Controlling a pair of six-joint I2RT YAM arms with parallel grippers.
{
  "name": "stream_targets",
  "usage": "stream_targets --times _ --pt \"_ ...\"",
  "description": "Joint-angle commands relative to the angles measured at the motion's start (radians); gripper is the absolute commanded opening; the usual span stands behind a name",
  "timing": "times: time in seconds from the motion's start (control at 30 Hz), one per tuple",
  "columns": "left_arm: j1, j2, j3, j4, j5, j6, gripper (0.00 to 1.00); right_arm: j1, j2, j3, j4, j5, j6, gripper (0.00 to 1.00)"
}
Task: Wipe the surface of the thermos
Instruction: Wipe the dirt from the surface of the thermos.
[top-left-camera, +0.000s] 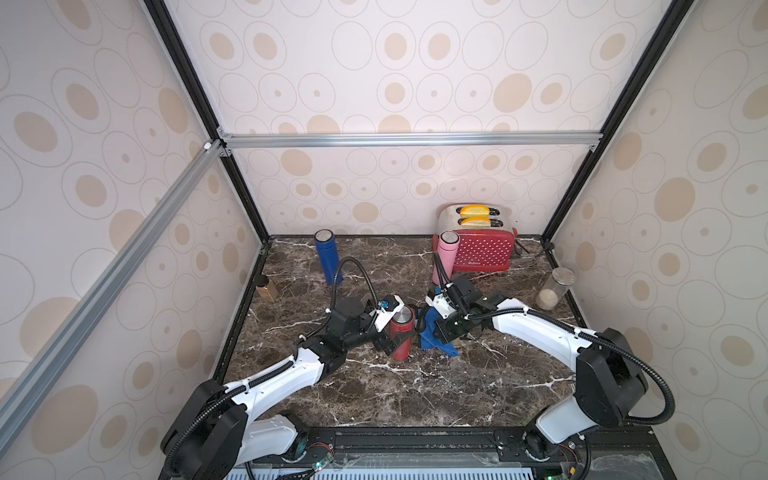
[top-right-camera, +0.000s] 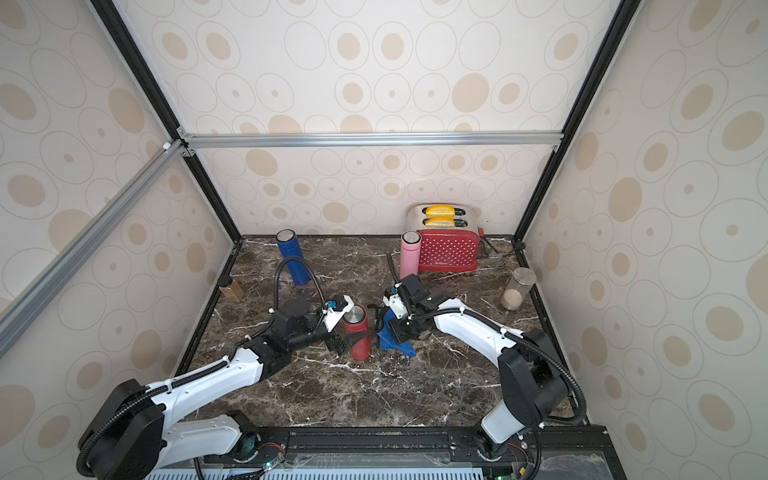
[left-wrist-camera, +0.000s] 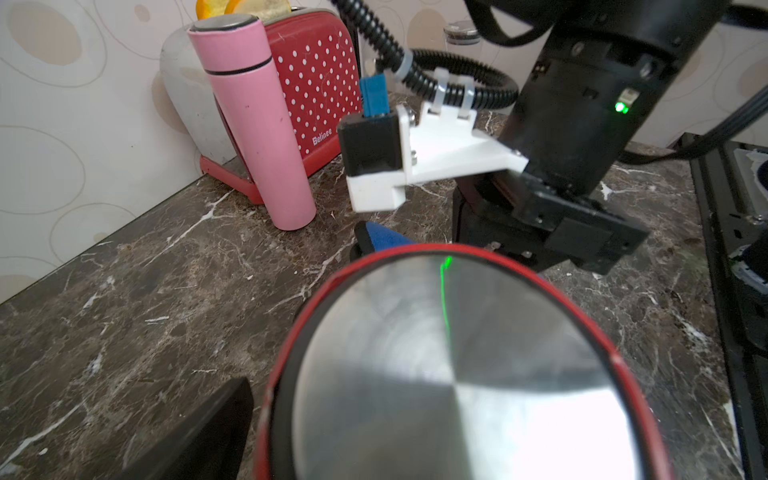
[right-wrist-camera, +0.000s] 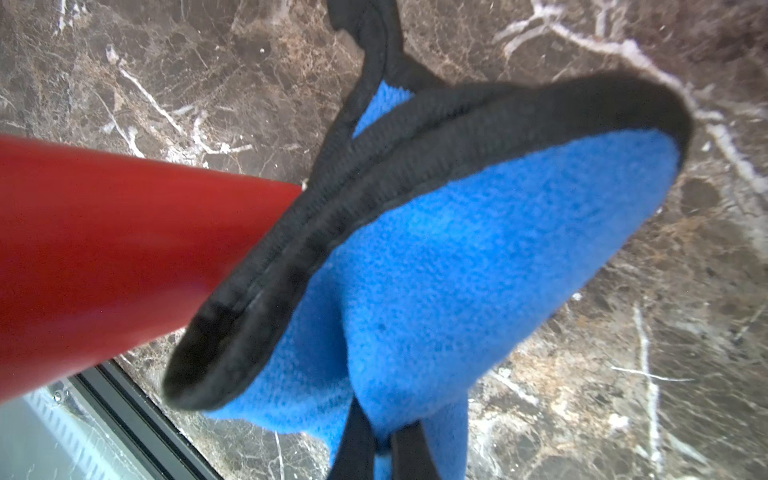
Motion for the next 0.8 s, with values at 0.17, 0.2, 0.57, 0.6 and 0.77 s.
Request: stream_targets --times 0.17,0.2,0.57,0.6,0.77 --pt "-0.004 -0.031 -0.095 0.372 0.000 -0.053 0.99 -0.005 -0.013 0.025 -0.048 0.009 0.023 0.00" --pt "-0.004 -0.024 -0.101 0.395 0.012 -0.053 0.99 -0.004 -0.012 0.027 -0.052 0.009 0.026 0.00" --pt "-0.004 0.044 -0.116 0.472 0.081 -0.073 0.95 -0.004 -0.064 0.012 -0.065 0.016 0.052 0.00" --pt "-0.006 0.046 -0.112 0.466 0.086 -0.072 0.94 -0.005 -0.069 0.014 -0.070 0.021 0.050 0.00" --pt "-0.006 0.055 -0.088 0.428 0.128 -0.066 0.89 -0.005 -0.083 0.028 -0.097 0.041 0.046 0.00"
